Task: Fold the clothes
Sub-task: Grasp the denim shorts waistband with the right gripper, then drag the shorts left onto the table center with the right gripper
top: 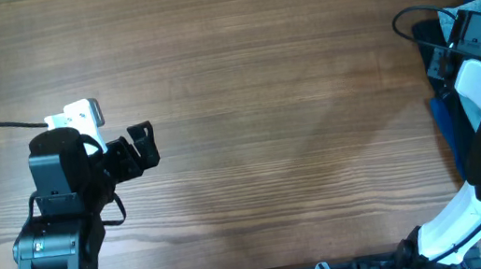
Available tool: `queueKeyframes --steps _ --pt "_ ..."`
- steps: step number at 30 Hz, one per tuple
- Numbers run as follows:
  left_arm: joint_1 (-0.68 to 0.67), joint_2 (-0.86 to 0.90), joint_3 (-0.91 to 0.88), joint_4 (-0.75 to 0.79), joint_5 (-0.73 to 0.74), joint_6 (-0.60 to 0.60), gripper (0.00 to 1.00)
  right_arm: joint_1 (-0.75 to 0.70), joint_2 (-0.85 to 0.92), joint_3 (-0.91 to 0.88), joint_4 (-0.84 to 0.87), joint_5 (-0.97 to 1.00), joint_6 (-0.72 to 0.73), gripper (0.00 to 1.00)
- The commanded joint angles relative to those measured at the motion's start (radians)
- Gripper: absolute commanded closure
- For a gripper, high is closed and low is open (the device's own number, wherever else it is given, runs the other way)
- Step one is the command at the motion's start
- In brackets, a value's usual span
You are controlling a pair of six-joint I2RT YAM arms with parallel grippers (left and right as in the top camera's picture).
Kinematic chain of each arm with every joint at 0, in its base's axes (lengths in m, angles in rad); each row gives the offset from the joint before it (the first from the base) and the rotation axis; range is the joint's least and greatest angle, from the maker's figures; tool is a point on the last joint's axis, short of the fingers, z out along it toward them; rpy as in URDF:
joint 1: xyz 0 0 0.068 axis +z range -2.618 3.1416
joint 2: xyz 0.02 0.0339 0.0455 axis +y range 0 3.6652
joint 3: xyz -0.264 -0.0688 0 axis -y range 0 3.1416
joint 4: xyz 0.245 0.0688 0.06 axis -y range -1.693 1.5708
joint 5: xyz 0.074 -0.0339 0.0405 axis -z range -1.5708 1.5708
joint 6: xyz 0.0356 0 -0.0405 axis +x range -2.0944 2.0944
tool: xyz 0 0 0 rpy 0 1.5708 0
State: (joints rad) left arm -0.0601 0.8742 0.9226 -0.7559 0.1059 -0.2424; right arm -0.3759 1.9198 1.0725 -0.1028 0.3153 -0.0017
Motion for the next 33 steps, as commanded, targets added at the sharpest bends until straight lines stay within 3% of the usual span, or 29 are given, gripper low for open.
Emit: queueKeyframes --steps 1,12,23,27,33 --pt "-0.005 0.003 0.020 0.003 0.016 -0.005 0.00 0.002 0.021 0.020 0.003 0.010 0.005 0.96" --pt "-0.005 0.003 0.020 0.003 0.017 -0.005 0.00 0.002 -0.129 0.021 -0.002 -0.006 0.005 0.96" --pt "-0.005 0.003 0.020 0.003 0.016 -0.005 0.00 0.043 -0.303 0.021 -0.064 -0.314 -0.060 0.96" --pt "-0.005 0.003 0.020 0.003 0.017 -0.005 0.00 0.141 -0.383 0.027 -0.079 -0.359 -0.131 0.96" --pt "-0.005 0.003 0.020 0.003 0.016 -0.005 0.01 0.436 -0.536 0.067 -0.163 -0.492 -0.303 0.96"
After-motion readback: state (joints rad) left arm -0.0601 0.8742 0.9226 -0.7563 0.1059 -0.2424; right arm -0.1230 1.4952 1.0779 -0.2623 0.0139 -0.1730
